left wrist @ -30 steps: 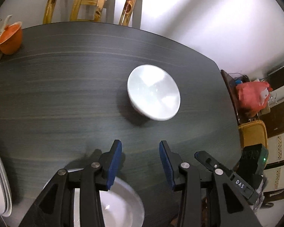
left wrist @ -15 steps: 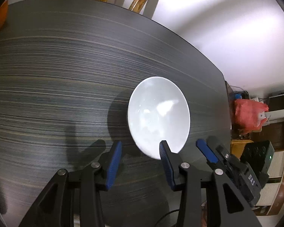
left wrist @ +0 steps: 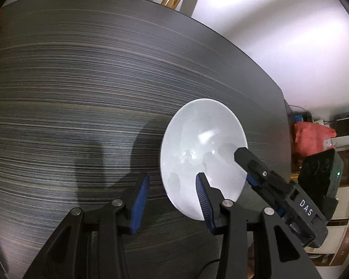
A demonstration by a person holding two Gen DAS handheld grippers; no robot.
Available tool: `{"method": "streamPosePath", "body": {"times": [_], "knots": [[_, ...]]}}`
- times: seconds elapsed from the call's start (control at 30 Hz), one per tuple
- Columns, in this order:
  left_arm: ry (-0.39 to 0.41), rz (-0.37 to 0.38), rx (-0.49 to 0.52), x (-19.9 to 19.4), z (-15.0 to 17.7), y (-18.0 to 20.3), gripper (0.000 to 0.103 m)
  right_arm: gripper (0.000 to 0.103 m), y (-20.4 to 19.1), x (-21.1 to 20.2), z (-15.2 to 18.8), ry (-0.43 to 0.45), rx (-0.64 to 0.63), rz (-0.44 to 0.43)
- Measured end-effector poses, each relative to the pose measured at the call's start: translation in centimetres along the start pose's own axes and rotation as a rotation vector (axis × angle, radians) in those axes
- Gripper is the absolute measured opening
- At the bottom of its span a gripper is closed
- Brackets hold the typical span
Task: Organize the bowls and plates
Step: 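Lift the pink-flower bowl and carry it over the bowl stack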
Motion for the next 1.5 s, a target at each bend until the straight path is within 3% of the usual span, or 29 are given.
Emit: {"method": "streamPosePath", "body": {"times": [0.03,0.1,0.23,0.27,0.4,0.7,0.97,1.27,1.5], "knots": [[0.009,-0.006,0.003,0.0,-0.2,0.0,0.041,0.043,0.1,0.3,0.0,-0.003,-0.004,0.007],[0.026,-0.010,0.005,0.3,-0.4,0.2,0.011,0.036,0.1,0.7,0.0,-0.014,-0.011,0.011],[0.031,-0.042,0.028,0.4,-0.5,0.1,0.010,0.015,0.3,1.7,0.3,-0.047,0.000,-0.002],[0.032,-0.043,0.036,0.3,-0.3,0.2,0.010,0.015,0.4,1.7,0.5,-0.048,-0.007,0.008],[0.055,-0.027,0.065,-1.5,0.8,0.8,0.010,0.015,0.0,1.0,1.2,-0.035,-0.030,0.014],[0.149,-0.019,0.137,-8.1,6.4,1.9,0.010,0.016,-2.6,-4.6,5.2,0.018,-0.031,-0.078],[0.255,-0.055,0.098,-14.1,12.0,-2.8,0.010,0.017,-7.2,-7.1,12.1,-0.040,-0.112,-0.141],[0.254,-0.095,0.052,-14.6,15.9,-7.7,0.010,0.017,-11.0,-5.4,19.2,-0.131,-0.187,-0.150],[0.246,-0.085,0.031,-14.0,16.9,-9.1,0.010,0.017,-11.7,-3.9,21.0,-0.157,-0.211,-0.100]]}}
Point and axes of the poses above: each gripper's, at about its wrist camera, not at the fingertips, and x roughly the way its jaws point, y to its right, z to its underside, the point moved 9 cm from there along x, roughly the way its jaws point
